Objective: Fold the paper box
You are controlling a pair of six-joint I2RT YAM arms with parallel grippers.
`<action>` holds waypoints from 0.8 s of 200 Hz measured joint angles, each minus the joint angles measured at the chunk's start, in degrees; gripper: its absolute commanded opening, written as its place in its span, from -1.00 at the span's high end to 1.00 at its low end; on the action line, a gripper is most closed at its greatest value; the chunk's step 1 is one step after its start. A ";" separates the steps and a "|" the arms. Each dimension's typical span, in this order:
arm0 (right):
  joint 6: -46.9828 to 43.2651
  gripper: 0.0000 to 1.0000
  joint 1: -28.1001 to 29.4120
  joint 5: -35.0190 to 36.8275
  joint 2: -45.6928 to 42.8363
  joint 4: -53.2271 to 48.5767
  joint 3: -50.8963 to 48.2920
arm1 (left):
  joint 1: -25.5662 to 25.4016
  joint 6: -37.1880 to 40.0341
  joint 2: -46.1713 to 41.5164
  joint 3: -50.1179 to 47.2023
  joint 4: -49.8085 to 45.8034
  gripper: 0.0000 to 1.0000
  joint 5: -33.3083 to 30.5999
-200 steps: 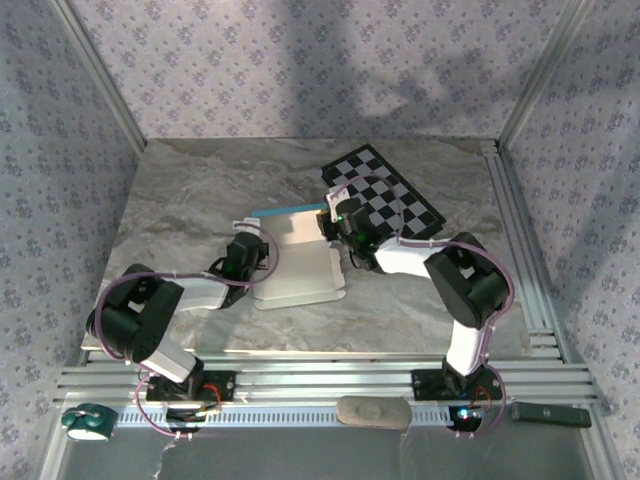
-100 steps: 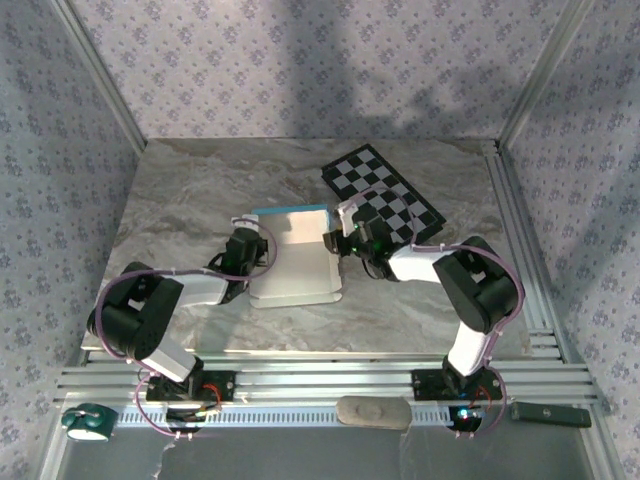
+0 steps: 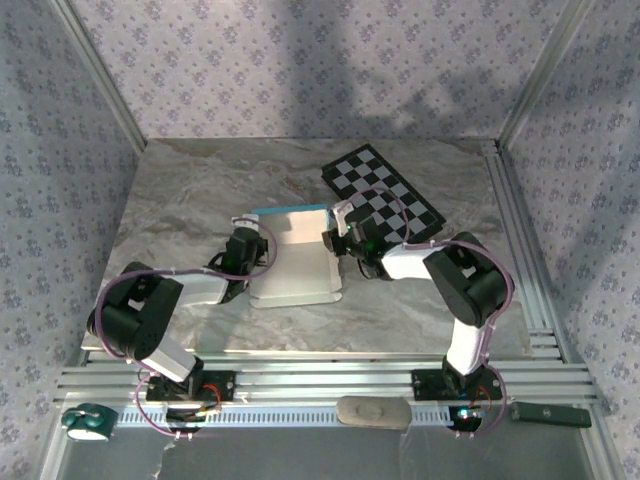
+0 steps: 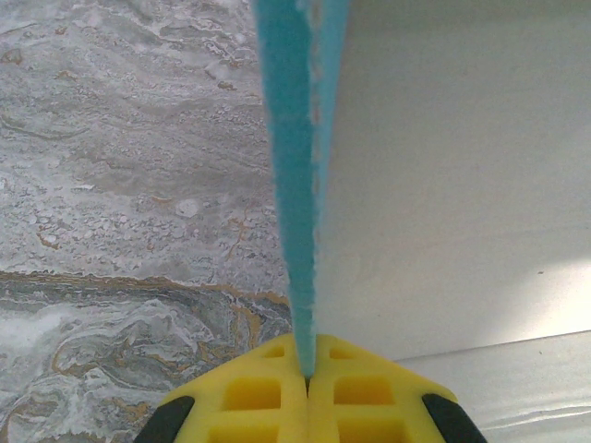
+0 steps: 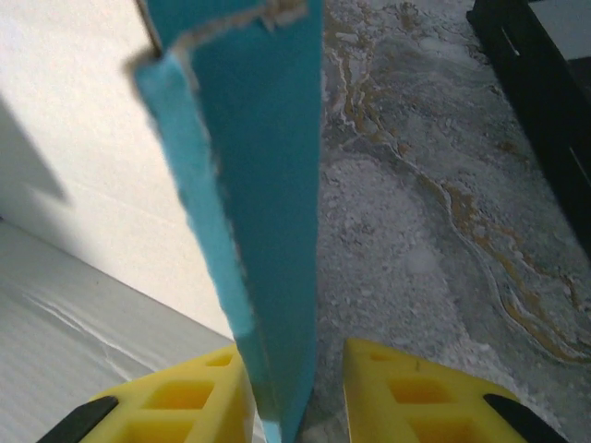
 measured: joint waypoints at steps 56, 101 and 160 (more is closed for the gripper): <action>0.66 0.59 0.44 0.72 2.69 0.02 1.68 | -0.02 0.00 0.00 0.11 -0.11 1.00 0.17; 1.05 0.80 1.77 5.25 3.72 -0.61 3.28 | 0.04 -0.04 0.00 0.48 -0.92 1.00 -0.11; 3.02 1.00 4.46 13.44 4.39 -2.73 5.03 | -0.15 -1.40 0.07 1.62 -3.08 1.00 -0.50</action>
